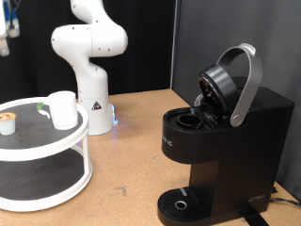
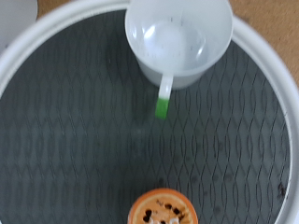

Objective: Make a cup of coffee with the keurig machine

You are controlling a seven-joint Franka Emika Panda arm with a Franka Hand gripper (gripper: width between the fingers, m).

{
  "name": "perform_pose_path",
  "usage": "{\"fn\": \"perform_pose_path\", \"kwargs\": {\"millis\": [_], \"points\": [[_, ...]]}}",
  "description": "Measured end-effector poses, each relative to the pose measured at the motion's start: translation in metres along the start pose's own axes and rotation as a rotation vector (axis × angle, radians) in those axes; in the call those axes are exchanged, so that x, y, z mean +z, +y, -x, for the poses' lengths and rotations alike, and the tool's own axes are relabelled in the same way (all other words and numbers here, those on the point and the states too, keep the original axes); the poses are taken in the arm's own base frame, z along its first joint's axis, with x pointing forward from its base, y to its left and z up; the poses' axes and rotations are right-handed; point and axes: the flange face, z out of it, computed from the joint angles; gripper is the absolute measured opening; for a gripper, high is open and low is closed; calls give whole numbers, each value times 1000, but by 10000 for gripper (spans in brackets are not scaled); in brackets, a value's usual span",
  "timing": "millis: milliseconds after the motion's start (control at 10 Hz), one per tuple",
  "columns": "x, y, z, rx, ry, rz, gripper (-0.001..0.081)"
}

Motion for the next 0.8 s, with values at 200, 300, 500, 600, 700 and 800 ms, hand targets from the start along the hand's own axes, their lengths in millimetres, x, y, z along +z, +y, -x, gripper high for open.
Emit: {"fn": "perform_pose_path", "kwargs": {"millis": [200,300,500,600,700,800], "points": [[9,6,0,3,-13,2,803],[9,6,1,-44,-20,2,803],[15,6,7,-96,-14,-15,803],[21,8,9,-91,-15,-25,803],[28,13,9,-80,-19,-28,803],[37,19,9,-58,-25,-28,803]]}}
